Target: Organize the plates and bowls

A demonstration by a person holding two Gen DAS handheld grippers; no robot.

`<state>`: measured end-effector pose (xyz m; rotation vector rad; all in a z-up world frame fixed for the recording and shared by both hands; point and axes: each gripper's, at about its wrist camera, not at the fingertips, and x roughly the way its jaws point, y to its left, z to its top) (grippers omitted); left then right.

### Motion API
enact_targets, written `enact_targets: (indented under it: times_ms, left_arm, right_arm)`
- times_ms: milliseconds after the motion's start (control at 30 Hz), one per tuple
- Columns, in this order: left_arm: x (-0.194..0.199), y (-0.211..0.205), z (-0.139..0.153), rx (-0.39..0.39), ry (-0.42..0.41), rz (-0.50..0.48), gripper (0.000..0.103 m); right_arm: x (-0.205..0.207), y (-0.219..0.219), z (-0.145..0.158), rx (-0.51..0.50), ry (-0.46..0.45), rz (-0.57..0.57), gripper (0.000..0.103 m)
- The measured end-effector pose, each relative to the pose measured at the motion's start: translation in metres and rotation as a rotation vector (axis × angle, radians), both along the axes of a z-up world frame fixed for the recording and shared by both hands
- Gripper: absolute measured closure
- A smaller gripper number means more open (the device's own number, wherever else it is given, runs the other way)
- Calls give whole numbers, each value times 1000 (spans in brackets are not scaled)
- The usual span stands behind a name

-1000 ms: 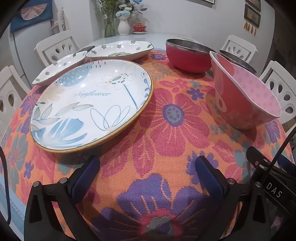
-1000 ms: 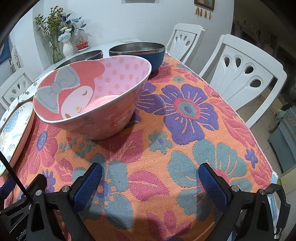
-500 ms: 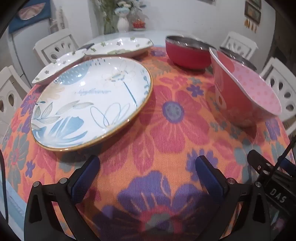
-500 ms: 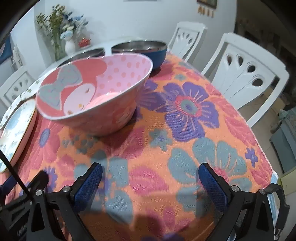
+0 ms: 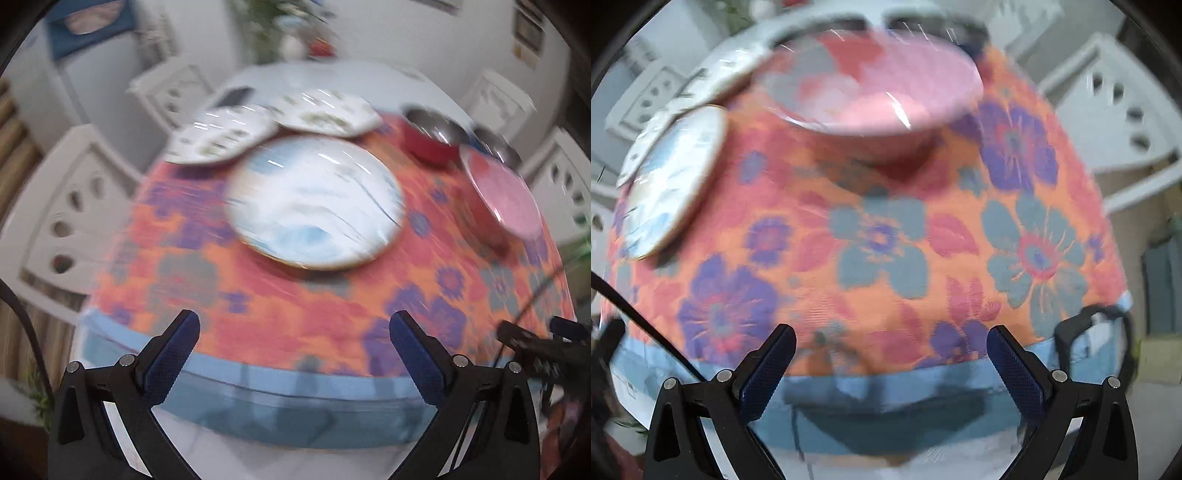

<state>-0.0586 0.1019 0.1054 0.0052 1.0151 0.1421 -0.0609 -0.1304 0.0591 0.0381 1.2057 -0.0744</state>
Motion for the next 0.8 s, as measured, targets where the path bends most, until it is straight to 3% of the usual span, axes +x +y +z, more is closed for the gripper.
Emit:
enact_targets:
  times_ms: [133, 267, 400, 567, 800]
  left_arm:
    - [9, 34, 17, 32, -7, 97, 1]
    - [15, 51, 48, 67, -89, 94, 1]
    - [31, 65, 81, 91, -131, 44, 1]
    - [54, 92, 106, 37, -146, 29, 1]
    - [60, 107, 90, -23, -111, 49, 1]
  right_arm:
    - [-7, 54, 76, -73, -254, 27, 0]
    - [-1, 95, 137, -135, -430, -20, 0]
    - [22, 127, 160, -137, -378, -19, 0]
    - [23, 136, 169, -100, -388, -42, 0]
    - [20, 146, 165, -129, -365, -73, 0]
